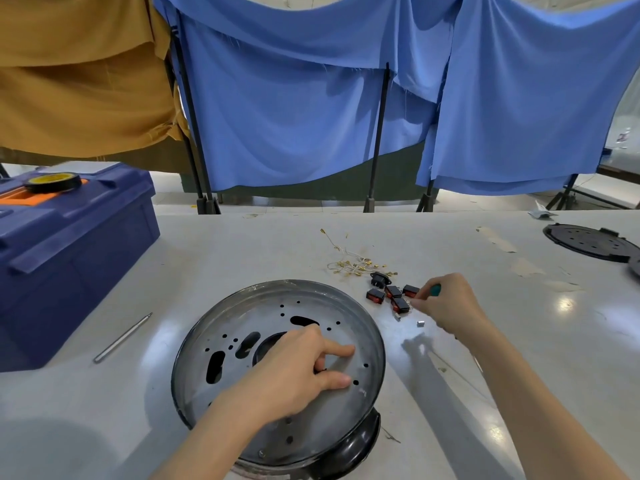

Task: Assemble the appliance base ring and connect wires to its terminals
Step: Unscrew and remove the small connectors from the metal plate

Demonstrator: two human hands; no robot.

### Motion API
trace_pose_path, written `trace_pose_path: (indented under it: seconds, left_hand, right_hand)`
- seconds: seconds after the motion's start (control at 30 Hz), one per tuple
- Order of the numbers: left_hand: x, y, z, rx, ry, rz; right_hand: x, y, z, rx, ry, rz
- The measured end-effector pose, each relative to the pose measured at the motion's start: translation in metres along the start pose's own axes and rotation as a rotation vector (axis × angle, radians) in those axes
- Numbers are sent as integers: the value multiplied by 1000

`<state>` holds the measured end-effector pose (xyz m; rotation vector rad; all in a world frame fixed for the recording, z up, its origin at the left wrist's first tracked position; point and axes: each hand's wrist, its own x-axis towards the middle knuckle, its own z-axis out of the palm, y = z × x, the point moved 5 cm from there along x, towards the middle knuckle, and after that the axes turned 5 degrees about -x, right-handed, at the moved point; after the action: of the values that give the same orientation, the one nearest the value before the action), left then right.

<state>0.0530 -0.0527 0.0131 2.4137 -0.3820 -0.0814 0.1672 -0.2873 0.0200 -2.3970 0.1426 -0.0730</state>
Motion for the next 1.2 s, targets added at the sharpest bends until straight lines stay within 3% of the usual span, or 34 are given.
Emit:
trace_pose_path:
  seconds: [0.13, 0.37, 0.57, 0.7, 0.87, 1.03, 1.2]
  left_hand:
    - [4, 8, -5, -2, 14, 21]
    - [11, 50, -27, -325, 326, 184]
    - [6, 64, -36, -369, 514, 263]
    - [4, 61, -40, -407, 492, 250]
    - [12, 34, -33, -293, 240, 93]
    - [18, 27, -15, -179, 128, 70]
    - [21, 28, -16, -167, 111, 108]
  right_hand:
    - [-10, -13, -28, 284, 1, -48]
    - [-62, -69, -14, 505, -412, -339]
    - [-73, -74, 8, 774, -547, -299]
    - [-73, -69, 14, 774, -540, -311]
    - [-55, -45, 7, 459, -258, -203]
    - [-60, -41, 32, 354, -365, -196]
    - [-60, -41, 39, 390, -340, -206]
